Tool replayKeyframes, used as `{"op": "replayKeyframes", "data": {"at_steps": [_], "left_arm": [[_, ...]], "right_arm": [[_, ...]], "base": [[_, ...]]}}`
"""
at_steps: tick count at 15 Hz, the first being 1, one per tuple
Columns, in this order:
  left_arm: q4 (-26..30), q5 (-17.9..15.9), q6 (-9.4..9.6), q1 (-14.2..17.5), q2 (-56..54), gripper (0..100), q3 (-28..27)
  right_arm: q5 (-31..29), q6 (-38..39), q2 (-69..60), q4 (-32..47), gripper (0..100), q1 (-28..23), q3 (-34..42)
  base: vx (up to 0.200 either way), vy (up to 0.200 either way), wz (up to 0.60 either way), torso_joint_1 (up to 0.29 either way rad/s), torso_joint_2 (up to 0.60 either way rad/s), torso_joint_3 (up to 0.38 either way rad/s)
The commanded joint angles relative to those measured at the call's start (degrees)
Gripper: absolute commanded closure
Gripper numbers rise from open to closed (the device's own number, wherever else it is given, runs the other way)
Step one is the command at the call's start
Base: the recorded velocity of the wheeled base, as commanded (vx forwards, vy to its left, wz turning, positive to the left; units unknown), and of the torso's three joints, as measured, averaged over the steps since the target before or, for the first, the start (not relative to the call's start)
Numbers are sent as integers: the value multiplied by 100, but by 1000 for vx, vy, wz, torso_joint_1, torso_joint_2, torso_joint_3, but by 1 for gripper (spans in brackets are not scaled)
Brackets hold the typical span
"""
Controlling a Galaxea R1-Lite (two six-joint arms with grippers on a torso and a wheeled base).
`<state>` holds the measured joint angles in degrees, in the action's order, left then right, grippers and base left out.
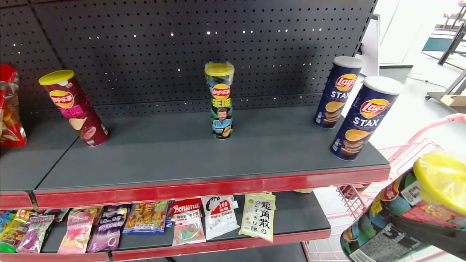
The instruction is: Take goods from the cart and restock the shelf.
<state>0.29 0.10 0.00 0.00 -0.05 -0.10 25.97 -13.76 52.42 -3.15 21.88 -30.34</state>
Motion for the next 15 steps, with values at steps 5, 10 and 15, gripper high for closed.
{"op": "replayKeyframes", "data": {"at_steps": [5,10,15], "left_arm": [[-3,-1,0,9,5,0,1],[-3,-1,0,9,5,0,1],[-3,-10,0,9,5,0,1]], "right_arm": [[225,5,-4,7,100,923,-147],[225,14,198,-2,100,1090,-227],[225,14,155,7,100,1090,-121]], "base": [[40,0,0,0,0,0],[200,0,0,2,1,3],[0,0,0,0,0,0]]}}
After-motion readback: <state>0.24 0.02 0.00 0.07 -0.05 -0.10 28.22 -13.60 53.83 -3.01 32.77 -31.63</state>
